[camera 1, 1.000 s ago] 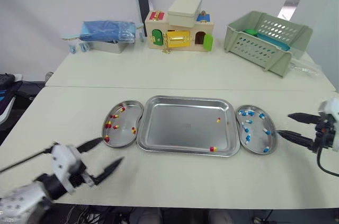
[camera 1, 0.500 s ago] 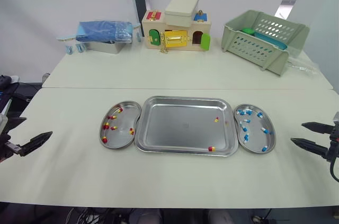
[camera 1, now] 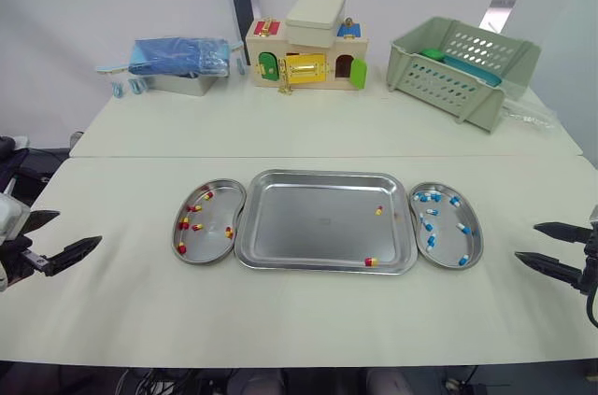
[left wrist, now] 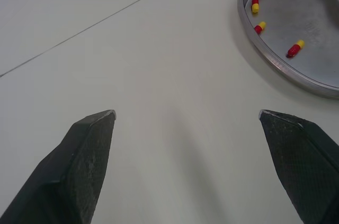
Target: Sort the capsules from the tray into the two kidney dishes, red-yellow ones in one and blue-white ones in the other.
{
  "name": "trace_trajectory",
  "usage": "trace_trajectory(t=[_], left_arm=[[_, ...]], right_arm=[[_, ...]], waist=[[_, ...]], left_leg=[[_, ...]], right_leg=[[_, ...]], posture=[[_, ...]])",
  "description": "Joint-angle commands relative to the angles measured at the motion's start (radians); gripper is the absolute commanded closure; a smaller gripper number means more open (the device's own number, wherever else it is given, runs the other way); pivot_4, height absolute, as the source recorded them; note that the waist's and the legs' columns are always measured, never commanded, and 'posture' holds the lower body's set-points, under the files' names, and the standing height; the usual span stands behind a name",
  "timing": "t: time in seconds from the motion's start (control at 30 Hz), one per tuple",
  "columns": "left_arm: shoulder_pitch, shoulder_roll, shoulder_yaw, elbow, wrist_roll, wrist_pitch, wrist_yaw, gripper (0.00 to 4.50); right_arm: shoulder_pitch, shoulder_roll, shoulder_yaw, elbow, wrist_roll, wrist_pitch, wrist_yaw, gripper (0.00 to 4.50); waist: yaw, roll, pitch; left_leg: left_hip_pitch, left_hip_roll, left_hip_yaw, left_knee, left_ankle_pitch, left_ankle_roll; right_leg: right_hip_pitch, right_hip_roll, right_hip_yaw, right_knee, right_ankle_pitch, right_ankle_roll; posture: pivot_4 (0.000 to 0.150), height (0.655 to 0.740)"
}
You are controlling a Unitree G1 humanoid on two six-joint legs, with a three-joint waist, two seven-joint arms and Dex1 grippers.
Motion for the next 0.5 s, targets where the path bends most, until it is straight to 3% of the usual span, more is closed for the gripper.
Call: trace_trajectory(t=[0.03, 0.3, 0.5], left_arm=[[-0.01, 0.0, 0.013, -0.017, 0.008, 0.002, -0.006, 0.0], [-0.043, -0.008, -0.057, -0.092, -0.003, 0.014, -0.047, 0.0], [-0.298, 0.011, -0.338, -0.17, -0.018, 0.081, -0.151, 0.0]], right_arm=[[0.012, -0.015, -0.045, -0.034, 0.023, 0.001, -0.002, 0.03], [0.085, 0.006, -0.076, -0.137, 0.056, 0.004, 0.006, 0.03], [0.268, 0.077, -0.11, -0.488, 0.152, 0.106, -0.03, 0.03]], waist=[[0.0, 0.0, 0.0], [0.001, 0.0, 0.0], [0.024, 0.0, 0.0]], left_leg=[[0.0, 0.0, 0.0, 0.0, 0.0, 0.0], [0.0, 0.0, 0.0, 0.0, 0.0, 0.0], [0.0, 0.0, -0.001, 0.001, 0.0, 0.0]], right_leg=[[0.0, 0.0, 0.0, 0.0, 0.0, 0.0], [0.0, 0.0, 0.0, 0.0, 0.0, 0.0], [0.001, 0.0, -0.001, 0.0, 0.0, 0.0]], posture=[[0.15, 0.74], [0.15, 0.74], [0.15, 0.74]])
